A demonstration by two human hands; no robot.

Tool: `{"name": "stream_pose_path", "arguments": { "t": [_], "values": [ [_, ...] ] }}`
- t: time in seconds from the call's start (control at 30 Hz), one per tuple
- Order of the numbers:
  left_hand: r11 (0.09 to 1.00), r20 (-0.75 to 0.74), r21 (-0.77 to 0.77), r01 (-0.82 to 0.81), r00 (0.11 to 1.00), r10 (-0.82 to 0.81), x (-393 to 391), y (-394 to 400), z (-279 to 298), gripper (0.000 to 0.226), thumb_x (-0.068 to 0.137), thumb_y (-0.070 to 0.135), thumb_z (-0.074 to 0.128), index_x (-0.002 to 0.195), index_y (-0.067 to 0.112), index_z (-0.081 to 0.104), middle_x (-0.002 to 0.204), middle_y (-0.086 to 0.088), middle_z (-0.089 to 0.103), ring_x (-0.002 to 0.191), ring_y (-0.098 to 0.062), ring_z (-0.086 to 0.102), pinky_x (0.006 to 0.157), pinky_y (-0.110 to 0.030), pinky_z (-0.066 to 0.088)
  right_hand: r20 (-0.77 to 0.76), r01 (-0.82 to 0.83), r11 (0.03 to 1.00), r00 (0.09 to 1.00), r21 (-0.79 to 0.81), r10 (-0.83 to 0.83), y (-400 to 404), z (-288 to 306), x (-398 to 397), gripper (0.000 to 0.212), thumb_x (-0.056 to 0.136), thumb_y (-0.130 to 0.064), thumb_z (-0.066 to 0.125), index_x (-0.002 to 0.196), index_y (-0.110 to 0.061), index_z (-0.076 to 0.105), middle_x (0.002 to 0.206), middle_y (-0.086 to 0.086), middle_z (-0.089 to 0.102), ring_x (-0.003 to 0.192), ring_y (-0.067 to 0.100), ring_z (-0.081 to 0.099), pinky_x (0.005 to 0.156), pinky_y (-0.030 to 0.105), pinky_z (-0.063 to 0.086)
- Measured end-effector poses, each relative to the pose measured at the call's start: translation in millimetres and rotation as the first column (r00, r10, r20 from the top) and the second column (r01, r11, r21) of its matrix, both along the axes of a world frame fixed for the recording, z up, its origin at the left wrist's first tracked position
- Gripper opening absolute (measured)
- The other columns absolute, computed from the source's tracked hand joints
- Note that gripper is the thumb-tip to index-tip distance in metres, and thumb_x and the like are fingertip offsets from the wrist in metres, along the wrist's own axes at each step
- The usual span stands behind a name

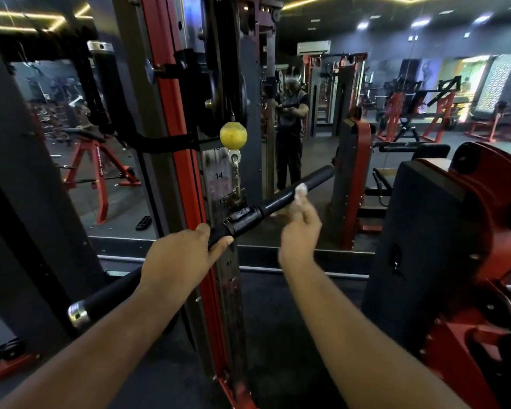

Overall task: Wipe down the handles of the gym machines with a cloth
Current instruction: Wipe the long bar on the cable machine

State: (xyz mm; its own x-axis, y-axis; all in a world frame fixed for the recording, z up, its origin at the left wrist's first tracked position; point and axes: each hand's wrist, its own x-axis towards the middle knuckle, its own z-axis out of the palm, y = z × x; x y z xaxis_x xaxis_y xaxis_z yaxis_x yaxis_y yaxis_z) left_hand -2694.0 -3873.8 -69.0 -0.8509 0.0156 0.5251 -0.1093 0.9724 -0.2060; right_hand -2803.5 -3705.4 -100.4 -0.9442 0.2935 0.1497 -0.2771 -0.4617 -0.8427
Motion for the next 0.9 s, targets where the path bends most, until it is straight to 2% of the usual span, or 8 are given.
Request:
{"name": "stream_pose_path", "arguments": {
  "t": [0.13,0.27,0.37,0.47,0.67,0.77,0.83,0.9],
  "values": [
    [1.0,0.018,-0.023,-0.009,1.0,0.01,-3,-7,0,0.054,0.096,0.075,0.014,0.097,0.027,0.04,0.064,0.009,0.043,0.049,-0.005,0.035,0.043,-0.026,0.024,-0.114,-0.035,0.954,0.991,0.298,0.072,-18,-27,39,0.034,0.107,-0.011,0.047,0.133,-0.025,0.064,0.111,-0.01,0.071,0.103,-0.003,0.066,0.089,0.018,0.055],
    [0.997,0.025,-0.045,-0.056,0.998,0.057,9,-29,2,0.067,0.089,0.084,0.013,0.108,0.027,0.044,0.082,0.009,0.045,0.063,-0.01,0.044,0.049,-0.027,0.034,-0.175,0.194,0.905,0.975,0.378,-0.135,32,-5,14,0.045,0.105,-0.004,0.046,0.136,-0.034,0.059,0.113,-0.004,0.068,0.087,0.003,0.064,0.077,0.027,0.056],
    [0.99,0.037,-0.048,-0.136,0.99,0.137,23,-44,8,0.074,0.082,0.09,0.008,0.101,0.028,0.044,0.073,0.01,0.048,0.057,-0.009,0.042,0.047,-0.027,0.03,-0.277,0.336,0.636,0.941,0.694,-0.195,80,15,-32,0.051,0.103,-0.005,0.048,0.147,-0.03,0.05,0.124,0.0,0.062,0.104,0.01,0.063,0.094,0.028,0.052],
    [0.988,0.037,-0.043,-0.151,0.988,0.152,32,-47,12,0.073,0.081,0.089,0.005,0.095,0.03,0.045,0.068,0.01,0.049,0.052,-0.007,0.039,0.047,-0.027,0.028,-0.301,0.364,0.359,0.928,0.859,-0.219,89,13,-52,0.045,0.101,-0.007,0.047,0.143,-0.022,0.053,0.138,0.007,0.059,0.127,0.024,0.057,0.109,0.048,0.048],
    [0.989,0.024,-0.051,-0.137,0.99,0.138,30,-52,14,0.068,0.083,0.089,0.009,0.086,0.03,0.042,0.065,0.01,0.05,0.052,-0.007,0.045,0.045,-0.027,0.036,-0.286,0.272,0.299,0.958,0.915,0.004,13,-20,4,0.069,0.093,0.011,0.048,0.154,-0.02,0.039,0.164,0.0,0.032,0.153,0.018,0.025,0.124,0.044,0.03],
    [0.99,0.04,0.008,-0.144,0.989,0.143,25,-60,14,0.07,0.082,0.09,0.01,0.085,0.029,0.045,0.065,0.01,0.053,0.054,-0.008,0.05,0.05,-0.028,0.044,-0.344,0.283,0.28,0.917,0.917,0.201,-15,-23,22,0.055,0.103,-0.001,0.045,0.155,-0.018,0.039,0.164,0.001,0.032,0.152,0.012,0.022,0.125,0.037,0.025],
    [0.989,0.046,0.036,-0.147,0.988,0.145,25,-64,13,0.07,0.081,0.091,0.01,0.084,0.03,0.044,0.065,0.009,0.053,0.054,-0.008,0.05,0.049,-0.028,0.04,-0.405,0.291,0.344,0.855,0.893,0.326,-18,-18,30,0.048,0.107,-0.007,0.043,0.153,-0.019,0.044,0.158,0.002,0.043,0.148,0.008,0.032,0.121,0.03,0.032],
    [0.989,0.041,0.048,-0.138,0.99,0.136,28,-67,12,0.067,0.08,0.091,0.01,0.08,0.031,0.04,0.064,0.009,0.052,0.053,-0.007,0.048,0.047,-0.027,0.035,-0.444,0.302,0.431,0.851,0.85,0.279,-1,-9,27,0.047,0.107,-0.009,0.044,0.149,-0.03,0.046,0.138,-0.003,0.061,0.12,0.002,0.059,0.1,0.02,0.051]
  ]
}}
